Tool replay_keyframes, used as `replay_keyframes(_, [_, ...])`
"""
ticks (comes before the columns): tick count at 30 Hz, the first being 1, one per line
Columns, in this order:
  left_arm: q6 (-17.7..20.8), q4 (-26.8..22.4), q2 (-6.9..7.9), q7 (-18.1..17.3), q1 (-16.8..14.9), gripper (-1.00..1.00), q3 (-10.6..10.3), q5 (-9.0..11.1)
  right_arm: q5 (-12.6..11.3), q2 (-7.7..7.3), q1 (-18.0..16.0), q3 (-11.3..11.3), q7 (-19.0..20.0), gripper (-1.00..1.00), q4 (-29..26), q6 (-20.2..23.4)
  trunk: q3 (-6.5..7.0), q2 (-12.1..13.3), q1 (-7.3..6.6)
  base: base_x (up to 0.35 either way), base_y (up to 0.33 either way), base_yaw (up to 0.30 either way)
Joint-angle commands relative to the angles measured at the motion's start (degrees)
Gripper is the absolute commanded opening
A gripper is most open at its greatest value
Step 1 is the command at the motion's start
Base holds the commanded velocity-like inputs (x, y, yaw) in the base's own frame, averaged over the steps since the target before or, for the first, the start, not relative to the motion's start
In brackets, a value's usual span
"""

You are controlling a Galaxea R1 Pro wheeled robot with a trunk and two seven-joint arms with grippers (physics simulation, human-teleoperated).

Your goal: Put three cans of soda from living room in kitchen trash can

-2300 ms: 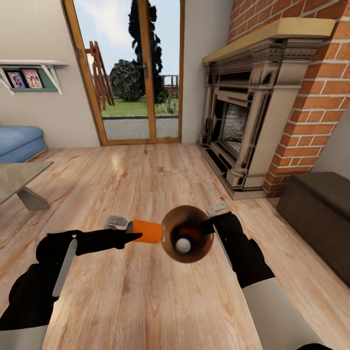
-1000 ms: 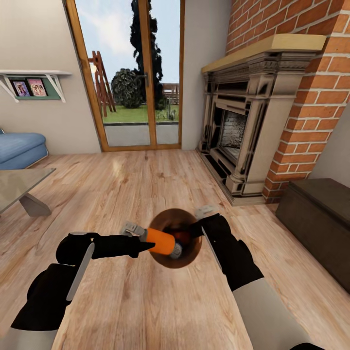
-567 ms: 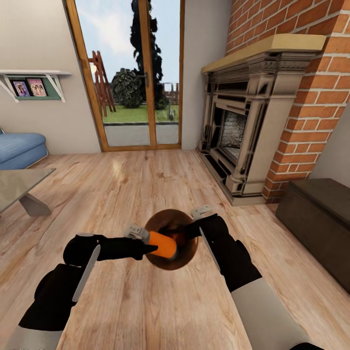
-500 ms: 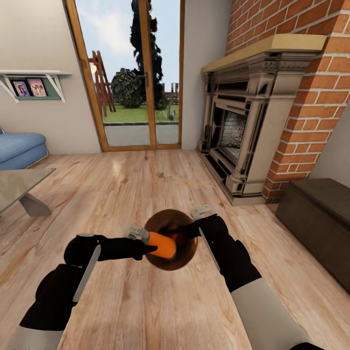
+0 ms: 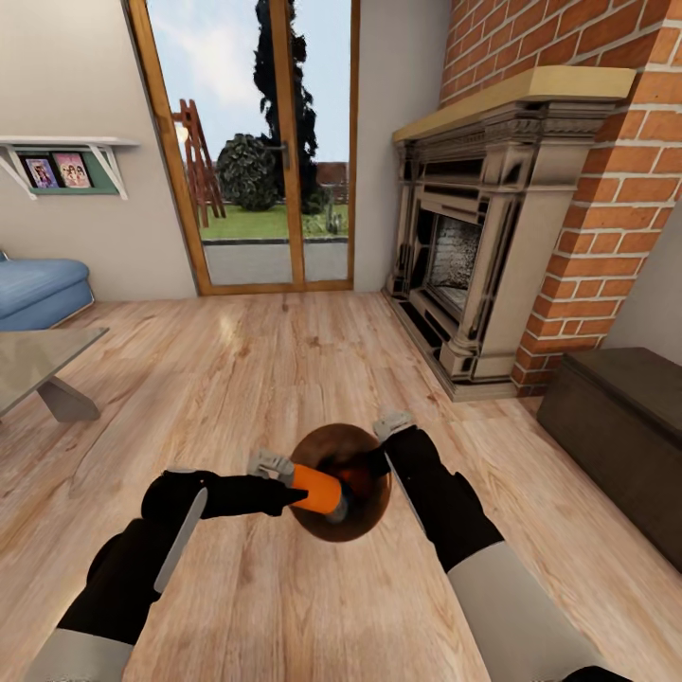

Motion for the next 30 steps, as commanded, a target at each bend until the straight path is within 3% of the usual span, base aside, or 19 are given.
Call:
replay_keyframes(1, [-1.4, 0.4, -0.02, 0.4, 0.0, -1.0, 0.1, -2.7, -4.6, 0.03, 0.0, 0.1, 0.7, -1.0, -5.4, 0.2, 0.01, 0.0, -0.01, 0.0, 0.0, 0.0])
replay_keyframes(8, [-2.3, 1.5, -0.42, 0.6, 0.0, -1.0, 0.1, -2.8, -6.3, 0.03, 0.0, 1.8, 0.6, -1.0, -5.4, 0.2, 0.01, 0.0, -0.01, 0.0, 0.0, 0.0])
replay_keyframes(9, [-2.3, 1.5, -0.43, 0.6, 0.0, 1.0, 0.1, -2.7, -6.3, 0.03, 0.0, 1.9, 0.6, -1.0, -5.4, 0.2, 0.01, 0.0, -0.01, 0.0, 0.0, 0.0])
replay_keyframes(30, [-2.3, 1.2, -0.44, 0.7, 0.0, 1.0, 0.1, -2.5, -6.5, 0.03, 0.0, 2.2, 0.7, -1.0, -5.4, 0.2, 0.01, 0.0, -0.01, 0.0, 0.0, 0.0])
